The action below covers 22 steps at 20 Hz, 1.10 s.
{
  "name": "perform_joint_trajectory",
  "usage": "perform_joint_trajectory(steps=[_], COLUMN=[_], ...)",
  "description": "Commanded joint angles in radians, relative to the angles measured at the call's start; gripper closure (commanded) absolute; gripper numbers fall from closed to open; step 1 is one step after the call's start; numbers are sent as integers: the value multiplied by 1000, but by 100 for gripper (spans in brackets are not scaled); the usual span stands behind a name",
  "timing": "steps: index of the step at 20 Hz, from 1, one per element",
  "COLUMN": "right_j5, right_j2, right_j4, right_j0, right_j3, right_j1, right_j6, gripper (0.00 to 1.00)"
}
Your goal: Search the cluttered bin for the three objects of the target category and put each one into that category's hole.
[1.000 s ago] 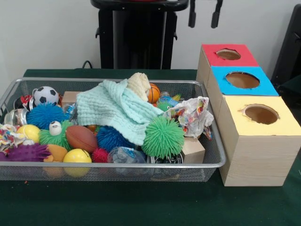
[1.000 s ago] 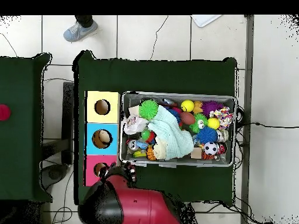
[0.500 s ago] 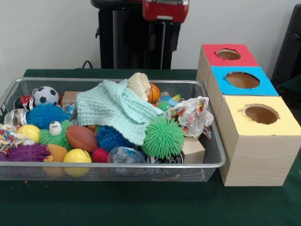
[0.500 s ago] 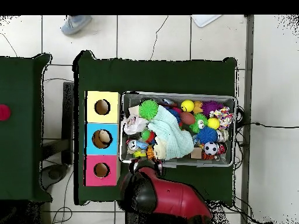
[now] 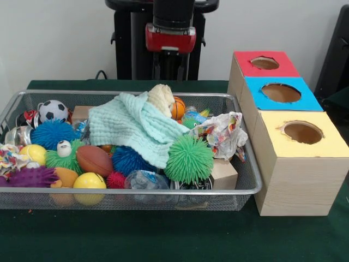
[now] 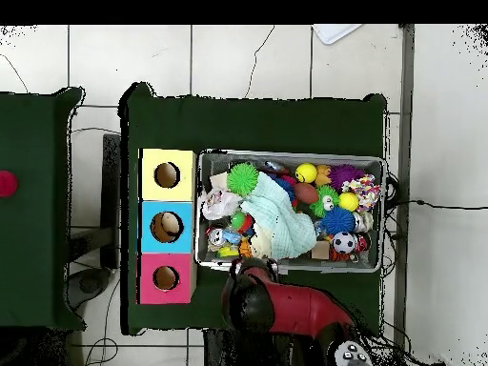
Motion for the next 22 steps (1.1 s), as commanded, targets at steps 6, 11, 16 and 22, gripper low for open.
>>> perform_joint_trajectory(steps=[6,11,16,22], right_j5=[-257,-273,-247,-233], right_j2=[-24,-139,-141,-143], right_j4=[-147,-179,-221,-293], right_j0=[40,127,112,96], right_j3=[-245,-306,-334,-371], right_j1=[345,380,374,351], right_j6=[74,35,24,7], gripper=[0,0,0,0])
